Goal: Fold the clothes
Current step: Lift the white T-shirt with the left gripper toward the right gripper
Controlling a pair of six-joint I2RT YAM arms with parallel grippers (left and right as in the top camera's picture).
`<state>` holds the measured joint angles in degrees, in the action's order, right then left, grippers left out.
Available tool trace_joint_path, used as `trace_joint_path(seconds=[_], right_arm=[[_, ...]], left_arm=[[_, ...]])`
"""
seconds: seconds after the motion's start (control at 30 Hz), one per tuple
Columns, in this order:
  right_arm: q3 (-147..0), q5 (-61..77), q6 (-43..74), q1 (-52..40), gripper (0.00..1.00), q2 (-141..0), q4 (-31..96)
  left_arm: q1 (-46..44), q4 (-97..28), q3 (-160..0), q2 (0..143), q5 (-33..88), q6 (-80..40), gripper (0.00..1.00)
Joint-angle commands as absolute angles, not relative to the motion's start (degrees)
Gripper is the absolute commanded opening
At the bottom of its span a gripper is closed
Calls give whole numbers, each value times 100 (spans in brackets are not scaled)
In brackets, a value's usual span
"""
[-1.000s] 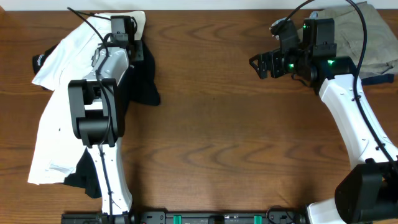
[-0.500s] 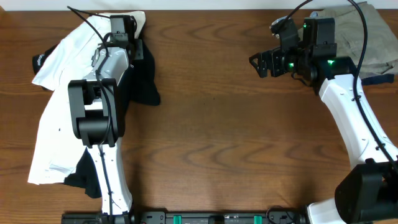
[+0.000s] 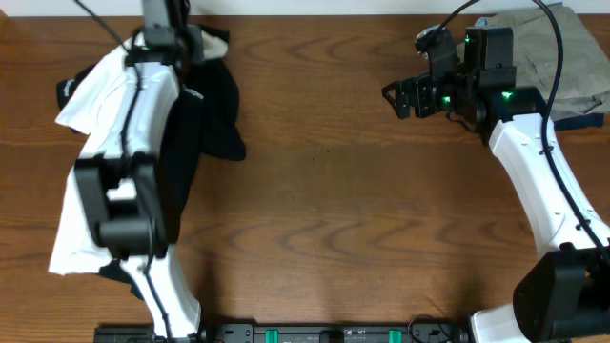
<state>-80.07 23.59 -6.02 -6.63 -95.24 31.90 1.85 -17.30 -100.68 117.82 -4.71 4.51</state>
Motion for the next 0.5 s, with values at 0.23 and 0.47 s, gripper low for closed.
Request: trace_joint_path(seconds=[0.23, 0.47], right_arm=[[-8003, 2598, -451, -716, 94, -9561, 3164], [-8003, 2661, -366, -709, 94, -9397, 3214]], left_arm=[[-91, -2394, -10151, 10460, -454, 427, 6], [-301, -2512, -10151, 9507, -451, 388, 6]])
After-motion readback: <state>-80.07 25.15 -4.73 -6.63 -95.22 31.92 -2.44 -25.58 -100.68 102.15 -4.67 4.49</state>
